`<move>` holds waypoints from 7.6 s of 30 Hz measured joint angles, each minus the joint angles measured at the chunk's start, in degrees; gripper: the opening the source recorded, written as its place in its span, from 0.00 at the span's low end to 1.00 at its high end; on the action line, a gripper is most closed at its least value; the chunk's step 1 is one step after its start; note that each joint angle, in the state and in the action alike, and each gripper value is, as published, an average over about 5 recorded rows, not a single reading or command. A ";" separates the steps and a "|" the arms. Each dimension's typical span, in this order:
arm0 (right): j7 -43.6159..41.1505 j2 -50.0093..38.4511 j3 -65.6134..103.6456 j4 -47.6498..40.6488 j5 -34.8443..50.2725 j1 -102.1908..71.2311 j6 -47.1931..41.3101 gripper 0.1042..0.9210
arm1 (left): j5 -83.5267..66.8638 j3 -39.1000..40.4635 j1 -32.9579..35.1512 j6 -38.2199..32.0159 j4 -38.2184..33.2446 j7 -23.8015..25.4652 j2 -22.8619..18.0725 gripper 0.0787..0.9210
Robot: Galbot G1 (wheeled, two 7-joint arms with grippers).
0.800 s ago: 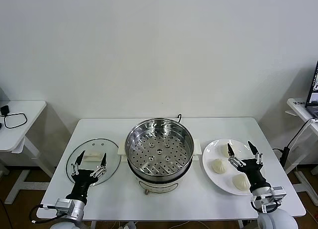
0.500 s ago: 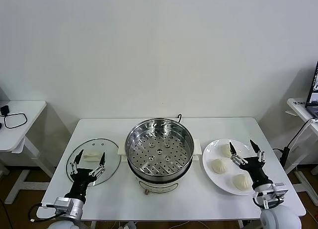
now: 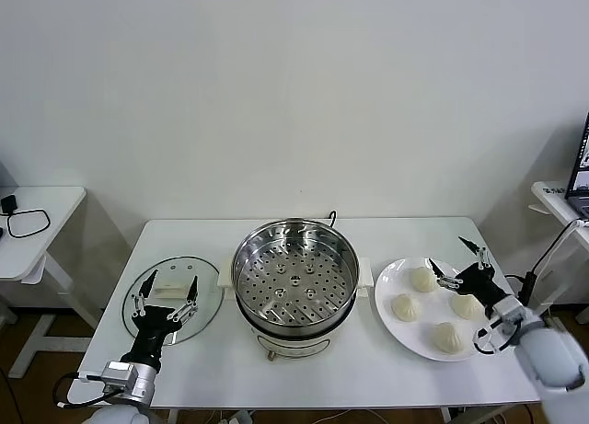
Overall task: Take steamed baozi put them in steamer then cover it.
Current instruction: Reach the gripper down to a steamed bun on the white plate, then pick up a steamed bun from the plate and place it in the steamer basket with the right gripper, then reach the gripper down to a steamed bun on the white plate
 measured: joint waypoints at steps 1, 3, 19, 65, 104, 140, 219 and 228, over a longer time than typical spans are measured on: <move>-2.05 -1.05 -1.75 -0.99 -0.98 2.00 -0.16 0.88 | 0.01 -0.05 0.07 -0.04 -0.10 0.00 -0.04 0.88; -6.48 -2.81 -5.58 -3.04 -2.86 6.44 -0.52 0.88 | 0.03 -0.08 0.25 -0.14 -0.28 0.00 -0.08 0.88; -33.79 -3.91 -36.73 -19.90 -12.72 40.66 -0.79 0.88 | 0.71 0.59 0.63 -0.44 -0.26 -0.05 -0.39 0.88; -40.80 9.37 -49.20 -37.63 -22.55 52.56 0.90 0.76 | 2.04 0.41 0.83 -1.68 0.91 0.01 -1.41 0.88; -48.46 2.03 -81.52 -5.68 -0.14 91.54 18.62 0.73 | 2.16 0.34 2.09 -1.66 -1.10 -0.05 -0.75 0.88; -42.51 32.46 -89.49 -25.59 -10.11 87.21 38.80 0.72 | 0.59 -4.77 1.77 -1.66 1.76 1.51 1.24 0.88; -41.70 -4.69 -74.52 -16.75 6.32 64.25 -12.66 0.88 | 2.08 -0.80 2.38 -2.71 1.21 1.07 0.45 0.88; -39.91 -3.38 -71.07 -18.41 4.09 59.90 -12.66 0.88 | 2.23 -0.65 2.58 -2.79 1.26 1.07 0.32 0.88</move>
